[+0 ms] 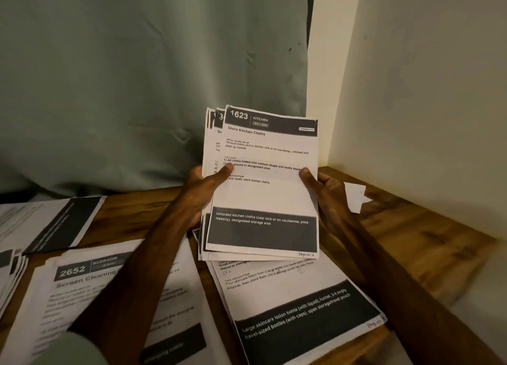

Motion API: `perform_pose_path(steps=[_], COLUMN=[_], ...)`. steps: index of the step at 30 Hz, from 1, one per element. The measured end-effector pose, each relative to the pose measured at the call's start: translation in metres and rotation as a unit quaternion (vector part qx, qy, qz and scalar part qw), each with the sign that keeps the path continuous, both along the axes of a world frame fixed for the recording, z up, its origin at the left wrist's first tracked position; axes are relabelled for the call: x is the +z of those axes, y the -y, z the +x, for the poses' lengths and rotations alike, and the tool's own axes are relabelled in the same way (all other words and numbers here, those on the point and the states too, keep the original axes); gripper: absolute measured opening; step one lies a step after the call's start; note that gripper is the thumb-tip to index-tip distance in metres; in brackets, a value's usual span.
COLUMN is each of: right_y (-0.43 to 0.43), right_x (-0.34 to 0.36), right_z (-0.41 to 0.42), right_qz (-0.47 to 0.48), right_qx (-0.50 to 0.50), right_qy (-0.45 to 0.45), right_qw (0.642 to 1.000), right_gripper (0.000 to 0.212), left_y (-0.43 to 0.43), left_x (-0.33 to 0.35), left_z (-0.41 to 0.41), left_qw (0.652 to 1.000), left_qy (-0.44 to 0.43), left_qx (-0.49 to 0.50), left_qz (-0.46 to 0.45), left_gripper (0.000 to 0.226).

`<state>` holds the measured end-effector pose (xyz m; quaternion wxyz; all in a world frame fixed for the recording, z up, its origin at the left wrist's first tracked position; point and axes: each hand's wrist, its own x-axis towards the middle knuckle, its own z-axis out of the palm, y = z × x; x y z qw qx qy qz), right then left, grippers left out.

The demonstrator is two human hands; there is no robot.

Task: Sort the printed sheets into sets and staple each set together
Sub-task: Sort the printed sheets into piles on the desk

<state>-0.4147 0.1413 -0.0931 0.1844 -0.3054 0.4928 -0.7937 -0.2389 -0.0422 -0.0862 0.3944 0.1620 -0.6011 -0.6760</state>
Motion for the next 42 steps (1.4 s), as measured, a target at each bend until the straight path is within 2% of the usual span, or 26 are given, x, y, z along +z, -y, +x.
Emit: perform_pose_path(steps=[4,8,13,18,27,34,36,42], right_y=[-0.002,-0.003,-0.002,-0.005,-0.002,0.001,0.002,0.004], right_x=[-0.004,-0.006,-0.009,-0.009,-0.010,-0.011,-0.011,-0.010], right_z=[-0.001,-0.004,-0.009,-0.010,-0.014,-0.020,-0.020,-0.019], right_qz=[-0.002,0.009,-0.004,-0.007,0.040,0.051,0.046,0.046], right_qx=[0.001,-0.038,-0.060,-0.039,-0.072,-0.082,-0.073,-0.069], right_qy=[-0.021,-0.038,-0.045,-0.034,-0.045,-0.046,-0.038,-0.041], right_qw=[1.000,0.999,0.997,0.999,0.996,0.994,0.996,0.996], right_gripper=[0.027,0.030,0.022,0.032,0.031,0.030,0.026,0.010], left_y=[-0.002,-0.001,-0.004,-0.002,-0.004,-0.001,0.001,0.008], left_x=[0.000,0.001,0.005,0.010,0.009,0.009,0.008,0.005], left_z=[-0.002,-0.002,0.000,0.005,0.008,0.005,0.005,0.003], left_qw=[1.000,0.999,0.999,0.999,0.999,0.999,0.998,0.999], left_qy=[-0.015,-0.029,-0.035,-0.027,-0.024,-0.016,-0.011,-0.006], left_qx=[0.013,0.025,0.018,0.028,0.041,0.050,0.054,0.050], left_qz=[0.003,0.010,0.015,-0.006,-0.016,-0.014,-0.008,-0.007], left_gripper=[0.011,0.021,0.030,0.025,0.014,0.022,0.017,0.021])
